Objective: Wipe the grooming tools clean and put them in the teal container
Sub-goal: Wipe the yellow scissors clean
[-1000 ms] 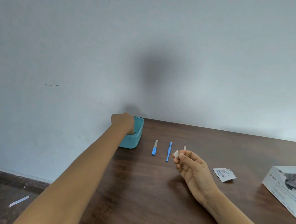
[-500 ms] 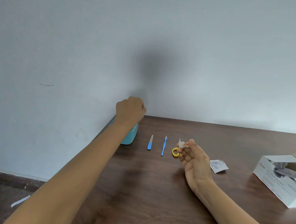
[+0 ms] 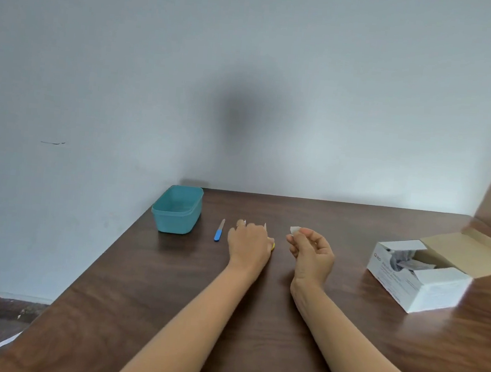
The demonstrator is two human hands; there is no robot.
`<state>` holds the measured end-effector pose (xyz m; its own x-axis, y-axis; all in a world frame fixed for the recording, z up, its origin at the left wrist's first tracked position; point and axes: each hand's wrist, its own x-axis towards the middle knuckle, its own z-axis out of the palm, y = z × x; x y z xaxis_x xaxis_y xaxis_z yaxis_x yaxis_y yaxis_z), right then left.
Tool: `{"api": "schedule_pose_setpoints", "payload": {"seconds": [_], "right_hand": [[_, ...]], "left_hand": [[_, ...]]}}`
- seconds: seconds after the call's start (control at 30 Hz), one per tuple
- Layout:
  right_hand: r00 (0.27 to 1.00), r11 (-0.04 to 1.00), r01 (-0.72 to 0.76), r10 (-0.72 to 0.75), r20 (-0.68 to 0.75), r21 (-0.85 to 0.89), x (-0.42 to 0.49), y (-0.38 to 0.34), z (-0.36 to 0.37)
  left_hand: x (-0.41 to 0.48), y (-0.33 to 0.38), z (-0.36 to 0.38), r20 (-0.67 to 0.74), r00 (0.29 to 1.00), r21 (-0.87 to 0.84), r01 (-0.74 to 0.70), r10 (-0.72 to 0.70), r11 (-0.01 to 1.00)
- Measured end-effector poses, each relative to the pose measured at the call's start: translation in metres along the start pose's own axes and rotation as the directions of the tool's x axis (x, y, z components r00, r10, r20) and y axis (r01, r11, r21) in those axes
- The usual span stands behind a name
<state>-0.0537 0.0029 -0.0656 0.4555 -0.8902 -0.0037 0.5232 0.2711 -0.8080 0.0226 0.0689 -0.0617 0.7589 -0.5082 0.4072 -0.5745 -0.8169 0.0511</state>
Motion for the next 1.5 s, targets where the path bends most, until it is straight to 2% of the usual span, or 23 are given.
{"api": "schedule_pose_setpoints", "payload": {"seconds": [0.2, 0.33, 0.37, 0.43, 0.47, 0.57, 0.63, 0.73, 0.83, 0.93, 0.97, 1.0, 1.03, 1.07, 1.13, 1.2, 1.27, 1.37, 1.5], "right_hand": [[1.0, 1.0, 0.014, -0.014, 0.0, -0.008, -0.002, -0.002, -0.003], [0.999, 1.0, 0.013, -0.013, 0.044, 0.003, -0.01, -0.006, -0.011], [0.998, 1.0, 0.016, -0.016, 0.063, -0.003, -0.013, -0.007, -0.015], [0.994, 0.999, 0.02, -0.016, 0.108, -0.039, -0.018, -0.009, -0.022], [0.992, 0.998, 0.014, -0.006, 0.129, -0.054, -0.02, -0.011, -0.026], [0.984, 0.996, -0.059, 0.07, 0.163, -0.072, -0.024, -0.017, -0.038], [0.966, 0.988, -0.137, 0.149, 0.213, -0.071, -0.025, -0.023, -0.046], [0.922, 0.977, -0.198, 0.215, 0.322, -0.084, -0.027, -0.031, -0.056], [0.914, 0.974, -0.227, 0.22, 0.342, -0.018, -0.03, -0.036, -0.064], [0.914, 0.974, -0.226, 0.207, 0.35, 0.012, -0.029, -0.042, -0.069], [0.913, 0.975, -0.222, 0.205, 0.351, 0.007, -0.028, -0.044, -0.071], [0.914, 0.975, -0.222, 0.209, 0.348, -0.002, -0.027, -0.046, -0.073], [0.915, 0.974, -0.227, 0.218, 0.34, -0.014, -0.025, -0.048, -0.074], [0.914, 0.972, -0.232, 0.229, 0.335, -0.032, -0.024, -0.049, -0.074], [0.903, 0.969, -0.233, 0.246, 0.351, -0.08, -0.023, -0.05, -0.073], [0.882, 0.964, -0.223, 0.262, 0.392, -0.143, -0.022, -0.048, -0.073], [0.85, 0.958, -0.198, 0.274, 0.45, -0.209, -0.025, -0.047, -0.07], [0.809, 0.959, -0.164, 0.266, 0.524, -0.232, -0.03, -0.044, -0.069], [0.812, 0.961, -0.11, 0.233, 0.535, -0.252, -0.031, -0.046, -0.069]], "left_hand": [[-0.016, 0.018, -0.01, 0.015, 0.999, 0.021, 0.031, -0.031, 0.999], [-0.038, 0.026, -0.015, 0.076, 0.997, 0.09, -0.009, 0.002, 0.996], [-0.043, 0.026, -0.013, 0.104, 0.994, 0.062, -0.035, 0.028, 0.998], [-0.051, 0.028, -0.011, 0.052, 0.999, -0.002, -0.018, 0.018, 1.0], [-0.054, 0.027, -0.01, -0.021, 0.999, -0.03, -0.025, 0.024, 0.999], [-0.066, 0.025, -0.013, -0.008, 0.999, -0.045, -0.05, 0.05, 0.998], [-0.064, 0.027, -0.006, -0.068, 0.995, -0.114, -0.086, 0.079, 0.99], [-0.074, 0.031, -0.011, -0.122, 0.986, -0.085, -0.122, 0.111, 0.989], [-0.084, 0.033, -0.012, -0.171, 0.973, -0.095, -0.171, 0.153, 0.981], [-0.084, 0.029, -0.018, -0.251, 0.958, -0.084, -0.162, 0.137, 0.983], [-0.087, 0.027, -0.022, -0.283, 0.954, -0.075, -0.124, 0.099, 0.989], [-0.088, 0.026, -0.025, -0.299, 0.954, -0.151, -0.063, 0.015, 0.987], [-0.087, 0.024, -0.026, -0.283, 0.956, -0.294, -0.011, -0.076, 0.956], [-0.086, 0.021, -0.026, -0.242, 0.956, -0.479, 0.031, -0.166, 0.877], [-0.084, 0.02, -0.028, -0.19, 0.935, -0.799, 0.031, -0.301, 0.601], [-0.082, 0.023, -0.03, -0.165, 0.909, -0.914, 0.004, -0.382, 0.405], [-0.081, 0.029, -0.027, -0.085, 0.92, -0.965, 0.019, -0.382, 0.261], [-0.079, 0.034, -0.021, -0.027, 0.94, -0.984, 0.036, -0.34, 0.177], [-0.077, 0.033, -0.019, 0.014, 0.953, -0.984, 0.067, -0.304, 0.165]]}}
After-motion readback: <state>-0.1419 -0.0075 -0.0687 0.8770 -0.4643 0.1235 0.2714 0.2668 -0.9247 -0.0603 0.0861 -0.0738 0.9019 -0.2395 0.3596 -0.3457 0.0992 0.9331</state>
